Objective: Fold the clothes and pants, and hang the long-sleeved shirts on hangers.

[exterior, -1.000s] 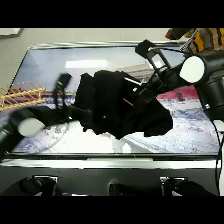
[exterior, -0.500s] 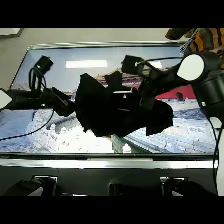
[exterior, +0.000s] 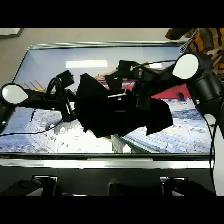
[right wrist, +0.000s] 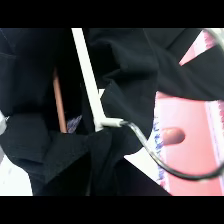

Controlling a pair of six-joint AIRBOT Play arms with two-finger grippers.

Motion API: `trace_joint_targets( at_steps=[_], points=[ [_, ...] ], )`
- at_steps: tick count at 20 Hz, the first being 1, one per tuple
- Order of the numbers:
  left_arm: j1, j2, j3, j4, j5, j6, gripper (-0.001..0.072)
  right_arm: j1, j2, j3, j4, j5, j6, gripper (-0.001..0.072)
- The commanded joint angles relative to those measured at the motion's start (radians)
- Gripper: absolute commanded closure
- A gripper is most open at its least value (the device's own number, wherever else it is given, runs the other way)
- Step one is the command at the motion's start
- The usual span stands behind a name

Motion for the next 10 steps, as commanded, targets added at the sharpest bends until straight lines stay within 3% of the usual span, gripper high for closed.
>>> trace_joint_targets(
  at_steps=[1,3,5,8,9,10],
  points=[
    [-0.042,-0.05,0.001,-0.005,0.029,0.045,0.0177,0.001,-0.001,0.0,0.03,-0.024,-0.031,0.0678],
    [-0.064,-0.066,0.001,-0.006,0.087,0.045,0.0382,0.001,-0.001,0.0,0.043,-0.021,-0.031,0.0678],
    [-0.071,-0.066,0.002,-0.006,0.125,0.045,0.0675,0.001,-0.001,0.0,0.043,-0.019,-0.03,0.0677],
    [-0.067,-0.063,0.002,-0.005,0.128,0.045,0.0683,0.0,0.0,0.0,0.014,-0.021,-0.018,0.0665],
    [-0.068,-0.061,0.002,-0.006,0.128,0.045,0.0684,0.0,0.001,0.0,0.0,-0.027,-0.018,0.0565],
    [-0.068,-0.06,0.002,-0.006,0.128,0.045,0.0684,-0.009,0.008,0.001,-0.001,-0.035,0.002,0.0371]
  ],
)
